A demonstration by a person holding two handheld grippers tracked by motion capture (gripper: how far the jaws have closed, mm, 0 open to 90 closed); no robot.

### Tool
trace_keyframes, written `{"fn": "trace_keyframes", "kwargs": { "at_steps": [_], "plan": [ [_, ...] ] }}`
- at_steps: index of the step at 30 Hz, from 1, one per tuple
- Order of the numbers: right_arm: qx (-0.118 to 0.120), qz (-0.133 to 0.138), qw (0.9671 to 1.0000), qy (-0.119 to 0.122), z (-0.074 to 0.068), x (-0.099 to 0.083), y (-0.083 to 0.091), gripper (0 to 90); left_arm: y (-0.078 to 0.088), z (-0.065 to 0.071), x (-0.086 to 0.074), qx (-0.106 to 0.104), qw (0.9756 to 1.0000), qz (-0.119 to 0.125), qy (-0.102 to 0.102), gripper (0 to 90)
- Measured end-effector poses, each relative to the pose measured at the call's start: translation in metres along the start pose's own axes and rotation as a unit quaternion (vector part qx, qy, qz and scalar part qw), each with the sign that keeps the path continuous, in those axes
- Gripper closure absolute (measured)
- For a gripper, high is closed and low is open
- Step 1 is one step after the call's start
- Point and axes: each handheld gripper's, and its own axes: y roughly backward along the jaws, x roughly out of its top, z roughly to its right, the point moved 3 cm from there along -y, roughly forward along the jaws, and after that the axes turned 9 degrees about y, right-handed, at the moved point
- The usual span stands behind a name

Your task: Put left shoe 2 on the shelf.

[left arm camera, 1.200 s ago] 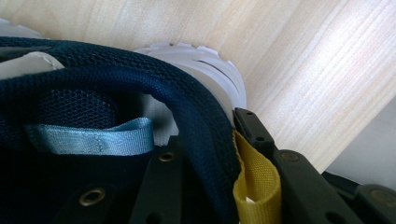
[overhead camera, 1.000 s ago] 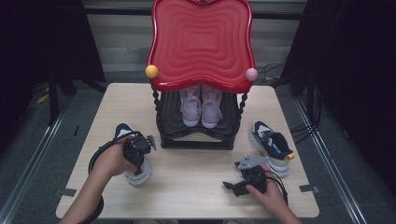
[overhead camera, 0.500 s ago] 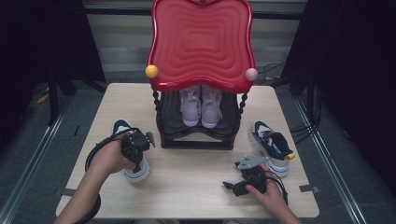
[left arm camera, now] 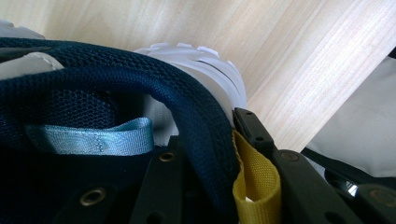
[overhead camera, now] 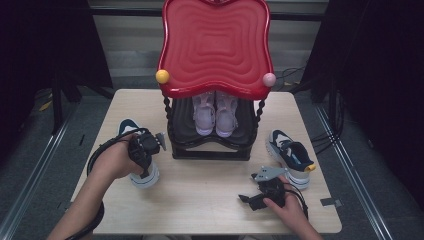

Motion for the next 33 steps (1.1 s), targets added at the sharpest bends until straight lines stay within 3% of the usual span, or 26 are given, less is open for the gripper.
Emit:
{"fn": "trace_keyframes", "kwargs": {
  "at_steps": [15,33],
  "plan": [
    [0.000,-0.001,1.0000,0.000,0.000,0.000,0.000,10.7,0.035,0.000,0.002,0.013,0.9999,0.009,-0.006,73.8],
    [0.002,-0.002,1.0000,-0.003,-0.001,0.000,0.000,10.7,0.090,0.008,0.010,0.023,0.9992,0.027,-0.016,73.8]
  ]
}}
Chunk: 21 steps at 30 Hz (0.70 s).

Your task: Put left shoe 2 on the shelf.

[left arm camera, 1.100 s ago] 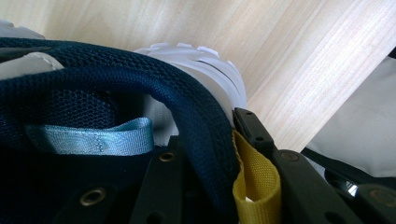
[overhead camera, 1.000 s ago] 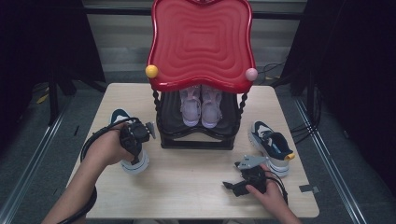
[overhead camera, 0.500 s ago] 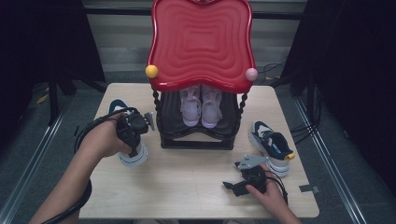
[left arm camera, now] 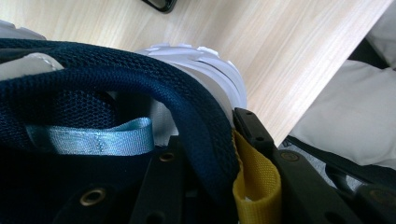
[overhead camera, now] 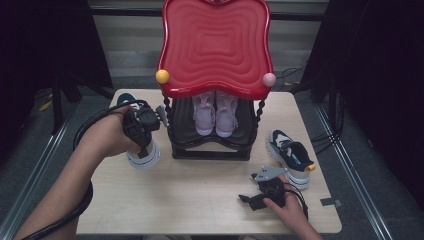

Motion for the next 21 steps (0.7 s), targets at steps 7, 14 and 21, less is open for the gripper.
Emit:
{"fn": "trace_keyframes", "kwargs": {
  "at_steps": [7,14,21],
  "plan": [
    [0.000,-0.001,1.0000,0.001,0.000,0.000,0.000,10.7,0.021,0.002,0.002,0.007,1.0000,0.000,-0.006,73.7],
    [0.000,0.000,1.0000,0.002,0.000,0.000,0.000,10.7,0.037,0.000,0.002,0.009,1.0000,0.001,-0.004,73.6],
    [0.000,0.000,1.0000,0.002,0.000,0.000,0.000,10.7,0.055,-0.001,0.003,0.014,0.9999,0.008,-0.005,73.5]
  ]
}}
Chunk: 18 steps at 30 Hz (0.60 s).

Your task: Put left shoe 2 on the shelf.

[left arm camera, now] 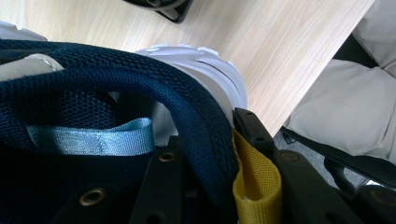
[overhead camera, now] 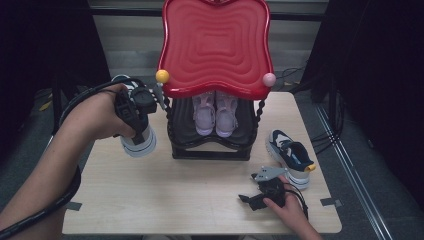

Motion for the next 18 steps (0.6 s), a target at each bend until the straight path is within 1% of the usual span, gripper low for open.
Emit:
{"fn": "trace_keyframes", "kwargs": {
  "at_steps": [5,7,9,10,11,18],
  "plan": [
    [0.000,0.000,1.0000,0.000,0.000,0.000,0.000,10.7,0.015,0.000,0.002,0.001,1.0000,0.006,-0.005,73.5],
    [0.000,0.000,1.0000,0.000,0.000,0.000,0.000,10.6,0.021,0.000,0.002,0.003,0.9999,0.010,-0.003,73.5],
    [0.000,0.001,1.0000,0.000,0.000,0.000,0.000,10.7,0.025,-0.001,0.002,0.007,0.9999,0.010,-0.003,73.5],
    [0.000,0.001,1.0000,0.000,0.000,0.000,0.000,10.7,0.027,-0.001,0.003,0.008,0.9999,0.013,0.001,73.5],
    [0.000,0.001,1.0000,0.000,0.000,0.000,0.000,10.7,0.030,-0.001,0.003,0.011,0.9999,0.010,-0.005,73.5],
    [0.000,0.001,1.0000,0.000,0.000,0.000,0.000,10.7,0.044,-0.002,0.005,0.014,0.9997,0.016,-0.007,73.4]
  ]
}}
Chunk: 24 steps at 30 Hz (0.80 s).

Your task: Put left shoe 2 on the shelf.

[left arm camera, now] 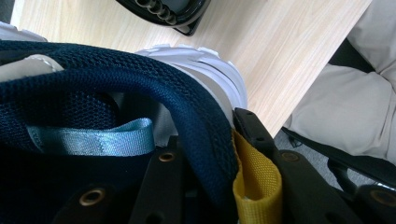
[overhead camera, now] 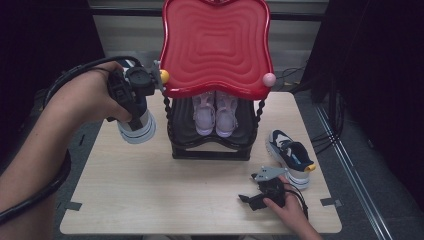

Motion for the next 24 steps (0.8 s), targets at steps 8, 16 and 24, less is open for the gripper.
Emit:
{"fn": "trace_keyframes", "kwargs": {
  "at_steps": [8,16,24],
  "plan": [
    [0.000,0.000,1.0000,0.001,0.000,0.000,0.000,10.7,0.015,-0.001,0.007,0.006,1.0000,0.005,-0.004,73.3],
    [0.000,0.000,1.0000,0.000,0.000,0.000,0.000,10.7,0.031,-0.004,0.011,0.015,0.9998,0.011,-0.002,73.3],
    [0.000,0.000,1.0000,0.000,0.000,0.000,0.000,10.7,0.050,-0.001,0.014,0.025,0.9993,0.025,-0.010,73.3]
  ]
}}
